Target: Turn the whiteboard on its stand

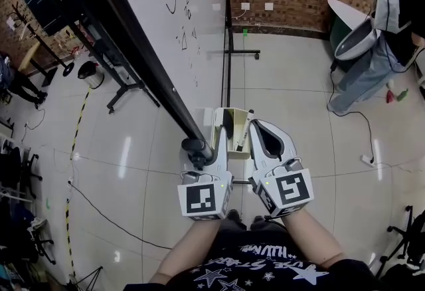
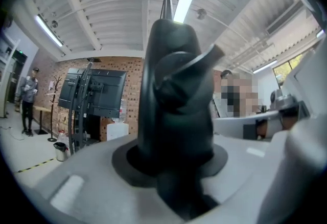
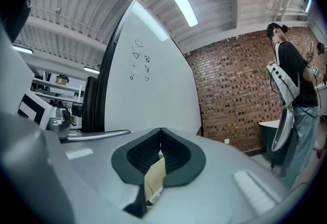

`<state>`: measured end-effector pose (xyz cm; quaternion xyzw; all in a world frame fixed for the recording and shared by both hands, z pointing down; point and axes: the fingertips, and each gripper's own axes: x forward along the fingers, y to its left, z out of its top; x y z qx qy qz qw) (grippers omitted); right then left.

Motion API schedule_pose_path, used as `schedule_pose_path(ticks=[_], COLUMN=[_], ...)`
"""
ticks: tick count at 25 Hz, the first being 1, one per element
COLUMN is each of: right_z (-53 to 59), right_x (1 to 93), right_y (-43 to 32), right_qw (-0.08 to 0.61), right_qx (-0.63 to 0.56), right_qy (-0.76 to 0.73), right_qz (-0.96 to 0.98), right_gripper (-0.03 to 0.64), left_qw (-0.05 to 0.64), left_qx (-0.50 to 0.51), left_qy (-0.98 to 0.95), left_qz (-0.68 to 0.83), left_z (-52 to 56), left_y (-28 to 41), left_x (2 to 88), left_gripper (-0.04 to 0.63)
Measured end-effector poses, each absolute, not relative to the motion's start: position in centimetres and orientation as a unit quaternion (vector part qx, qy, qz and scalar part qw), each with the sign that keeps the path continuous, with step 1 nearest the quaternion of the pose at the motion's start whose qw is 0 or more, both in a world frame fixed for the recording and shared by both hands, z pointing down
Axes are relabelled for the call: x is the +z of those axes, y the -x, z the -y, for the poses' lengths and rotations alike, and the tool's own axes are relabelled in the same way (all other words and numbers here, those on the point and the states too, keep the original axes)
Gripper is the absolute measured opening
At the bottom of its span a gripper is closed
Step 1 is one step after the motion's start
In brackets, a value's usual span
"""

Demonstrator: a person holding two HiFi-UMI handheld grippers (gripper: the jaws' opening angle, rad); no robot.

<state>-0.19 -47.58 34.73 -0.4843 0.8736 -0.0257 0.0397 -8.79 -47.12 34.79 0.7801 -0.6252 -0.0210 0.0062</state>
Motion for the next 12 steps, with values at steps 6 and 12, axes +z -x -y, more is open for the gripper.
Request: schedule_pose_path(ticks=[6, 12], right_z=[47.2, 46.4], right_x=[35.1, 35.5], right_y=[-0.4, -0.8], right_qw=[0.038, 0.034], right_qx=[-0.037, -0.049], right_qy=[0.489, 0.497], right_qz=[-0.871, -0.866], right_gripper=[0.008, 0.008], left_qw=[0.003, 0.002], left_qx=[-0.024, -0.012], left_qy=[-0.777, -0.776], left_qz=[0.629, 0.631], left_z=[47.0, 46.5], left_y=[8.8, 8.8], left_x=[35.2, 35.2], left_gripper=[0.132, 0.129])
